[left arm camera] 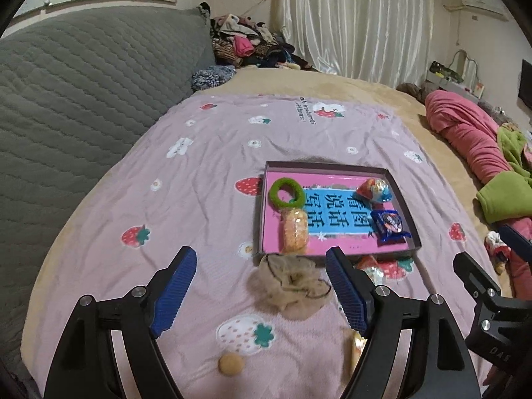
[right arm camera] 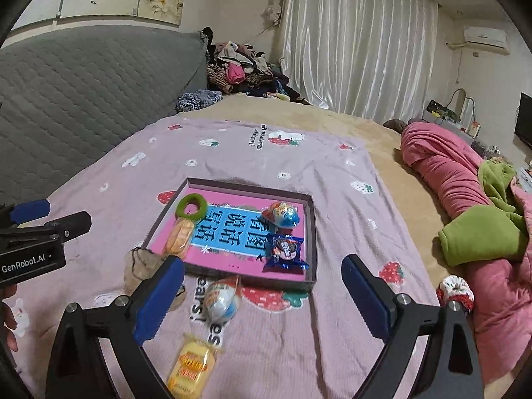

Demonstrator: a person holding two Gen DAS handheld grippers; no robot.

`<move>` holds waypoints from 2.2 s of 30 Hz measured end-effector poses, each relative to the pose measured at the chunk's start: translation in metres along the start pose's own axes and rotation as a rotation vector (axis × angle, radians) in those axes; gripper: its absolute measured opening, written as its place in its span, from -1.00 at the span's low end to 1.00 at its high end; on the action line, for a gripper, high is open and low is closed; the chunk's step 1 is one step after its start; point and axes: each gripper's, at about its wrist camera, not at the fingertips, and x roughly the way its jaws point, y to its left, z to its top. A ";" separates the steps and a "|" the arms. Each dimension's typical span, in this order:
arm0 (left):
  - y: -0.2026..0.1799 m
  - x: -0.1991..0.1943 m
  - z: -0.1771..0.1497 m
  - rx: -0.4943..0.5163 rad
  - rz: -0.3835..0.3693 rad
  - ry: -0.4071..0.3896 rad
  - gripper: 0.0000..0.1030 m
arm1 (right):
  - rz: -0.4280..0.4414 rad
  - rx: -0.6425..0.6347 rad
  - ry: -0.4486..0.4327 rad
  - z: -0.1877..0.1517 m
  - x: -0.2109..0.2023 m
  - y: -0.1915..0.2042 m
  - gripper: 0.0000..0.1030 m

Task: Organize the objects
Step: 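Withdraw both grippers from the tray toward the tan ball and yellow cake packet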

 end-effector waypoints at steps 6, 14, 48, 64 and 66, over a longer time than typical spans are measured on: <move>0.019 -0.022 -0.022 0.004 0.020 0.006 0.57 | 0.001 0.000 0.013 -0.015 -0.024 0.013 0.88; 0.040 -0.032 -0.057 0.010 0.040 0.045 0.58 | 0.010 0.006 0.053 -0.044 -0.036 0.031 0.88; 0.056 -0.040 -0.129 0.043 0.025 0.106 0.58 | -0.001 -0.009 0.114 -0.098 -0.059 0.073 0.90; 0.056 -0.012 -0.154 0.050 -0.004 0.172 0.58 | 0.015 -0.013 0.165 -0.119 -0.041 0.080 0.90; 0.055 -0.008 -0.156 0.053 -0.003 0.176 0.58 | 0.009 -0.011 0.176 -0.121 -0.036 0.080 0.90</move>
